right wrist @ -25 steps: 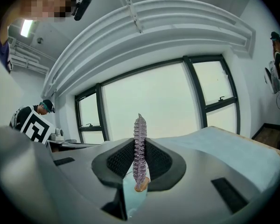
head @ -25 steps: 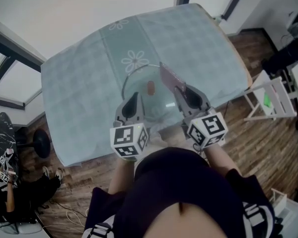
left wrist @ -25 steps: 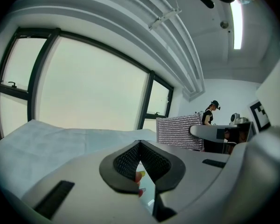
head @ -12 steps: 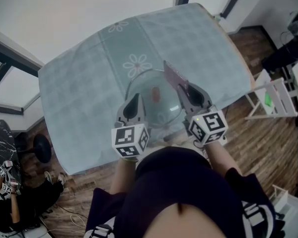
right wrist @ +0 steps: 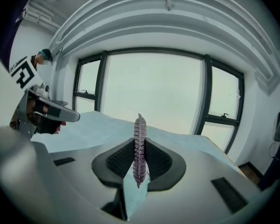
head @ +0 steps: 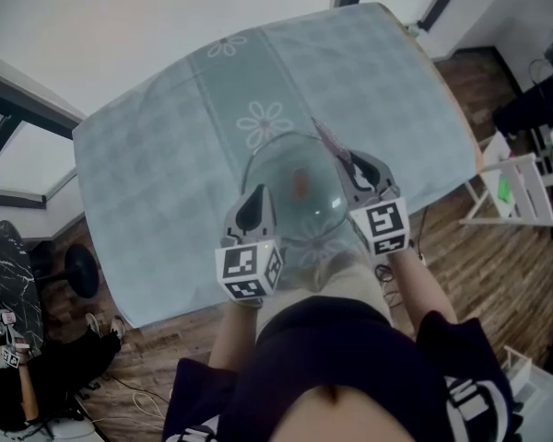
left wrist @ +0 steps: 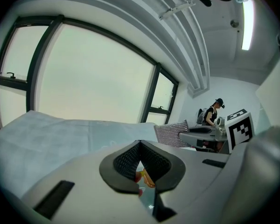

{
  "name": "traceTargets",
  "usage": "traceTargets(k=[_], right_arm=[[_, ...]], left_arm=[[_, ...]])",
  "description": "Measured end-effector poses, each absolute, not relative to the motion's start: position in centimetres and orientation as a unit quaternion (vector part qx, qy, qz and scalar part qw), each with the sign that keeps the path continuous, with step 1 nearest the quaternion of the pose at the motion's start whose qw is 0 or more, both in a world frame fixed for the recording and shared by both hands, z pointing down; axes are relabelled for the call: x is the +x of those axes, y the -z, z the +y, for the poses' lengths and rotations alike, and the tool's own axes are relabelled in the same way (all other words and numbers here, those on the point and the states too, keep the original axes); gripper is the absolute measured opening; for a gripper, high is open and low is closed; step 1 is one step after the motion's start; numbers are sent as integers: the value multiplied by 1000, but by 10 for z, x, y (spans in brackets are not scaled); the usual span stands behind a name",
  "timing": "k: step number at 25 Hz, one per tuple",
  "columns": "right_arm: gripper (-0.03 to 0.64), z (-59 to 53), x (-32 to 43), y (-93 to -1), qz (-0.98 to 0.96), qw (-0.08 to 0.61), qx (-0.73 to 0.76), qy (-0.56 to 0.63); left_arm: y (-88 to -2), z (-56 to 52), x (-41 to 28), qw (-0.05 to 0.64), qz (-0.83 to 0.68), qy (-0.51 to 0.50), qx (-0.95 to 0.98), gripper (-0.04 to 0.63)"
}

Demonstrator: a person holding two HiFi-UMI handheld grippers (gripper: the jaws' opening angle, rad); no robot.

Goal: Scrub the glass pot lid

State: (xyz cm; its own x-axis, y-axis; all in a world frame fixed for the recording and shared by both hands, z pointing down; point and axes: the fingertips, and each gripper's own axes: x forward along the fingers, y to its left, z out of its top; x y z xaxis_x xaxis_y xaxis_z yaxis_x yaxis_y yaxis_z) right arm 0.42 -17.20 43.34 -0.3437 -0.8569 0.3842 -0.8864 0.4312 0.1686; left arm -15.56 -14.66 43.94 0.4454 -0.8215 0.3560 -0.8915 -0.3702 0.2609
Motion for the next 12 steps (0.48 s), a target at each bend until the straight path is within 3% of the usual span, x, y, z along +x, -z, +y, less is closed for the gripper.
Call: traceTargets(k=[12], right_arm=[[66,-213,-2,-505,-829,352,433,35]], left_arm=[[-469,-152,-162,234,-548,-81,799,-2]])
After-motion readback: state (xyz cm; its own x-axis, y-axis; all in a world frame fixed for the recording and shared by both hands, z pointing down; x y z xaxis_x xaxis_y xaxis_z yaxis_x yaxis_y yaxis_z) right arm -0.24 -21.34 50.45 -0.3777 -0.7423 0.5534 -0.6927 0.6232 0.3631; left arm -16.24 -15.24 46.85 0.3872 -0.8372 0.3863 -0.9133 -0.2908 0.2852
